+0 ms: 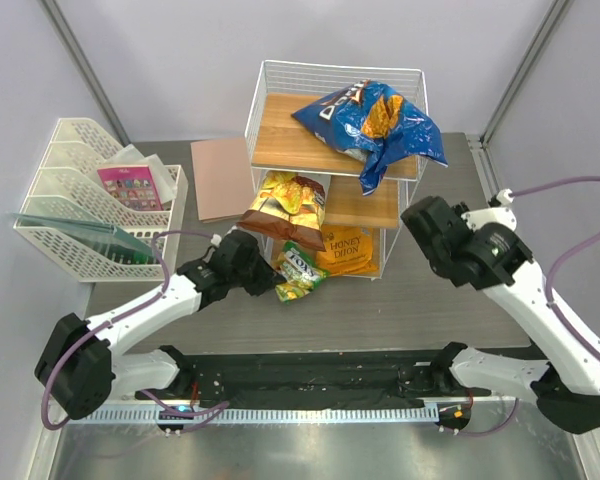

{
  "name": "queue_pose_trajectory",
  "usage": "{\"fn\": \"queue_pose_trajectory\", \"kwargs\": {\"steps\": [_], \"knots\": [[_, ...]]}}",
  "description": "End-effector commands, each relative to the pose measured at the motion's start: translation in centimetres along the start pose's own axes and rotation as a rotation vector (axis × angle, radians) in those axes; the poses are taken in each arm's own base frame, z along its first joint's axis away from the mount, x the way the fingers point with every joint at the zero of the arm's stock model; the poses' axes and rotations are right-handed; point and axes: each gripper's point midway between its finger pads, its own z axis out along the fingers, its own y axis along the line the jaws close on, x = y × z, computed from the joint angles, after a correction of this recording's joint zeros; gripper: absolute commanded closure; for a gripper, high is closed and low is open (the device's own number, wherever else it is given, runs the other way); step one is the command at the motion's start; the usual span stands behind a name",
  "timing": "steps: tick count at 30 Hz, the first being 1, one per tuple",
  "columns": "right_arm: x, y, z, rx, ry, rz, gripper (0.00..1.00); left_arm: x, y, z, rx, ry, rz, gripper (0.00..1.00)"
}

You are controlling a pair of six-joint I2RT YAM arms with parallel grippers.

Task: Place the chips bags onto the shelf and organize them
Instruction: Place the potato chip on the shelf.

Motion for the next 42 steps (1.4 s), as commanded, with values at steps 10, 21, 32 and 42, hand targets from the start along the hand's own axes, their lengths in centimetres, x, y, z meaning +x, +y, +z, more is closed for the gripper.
{"fn": "queue_pose_trajectory", "kwargs": {"steps": [10, 21, 32, 42], "knots": [[-8.4, -3.4, 3.5, 0.194, -0.174, 0.006, 0.72, -1.6, -3.7, -1.0, 0.116, -0.025, 0.024, 1.00], [-14.8, -2.0, 12.3, 0.233, -0.100, -0.060, 0.61, -3.7, -6.4, -1.0, 0.162, -0.091, 0.079, 1.00], [-12.3, -1.1, 17.8, 0.209, 0.023, -0.043, 0.59, -6.6, -5.8, 2.8, 0.130, -0.296, -0.209, 1.00], [-10.2, 0.0, 19.6, 0.161, 0.126, -0.018, 0.59, -9.8, -8.8, 5.4, 0.145, -0.427, -0.284, 1.00]]}}
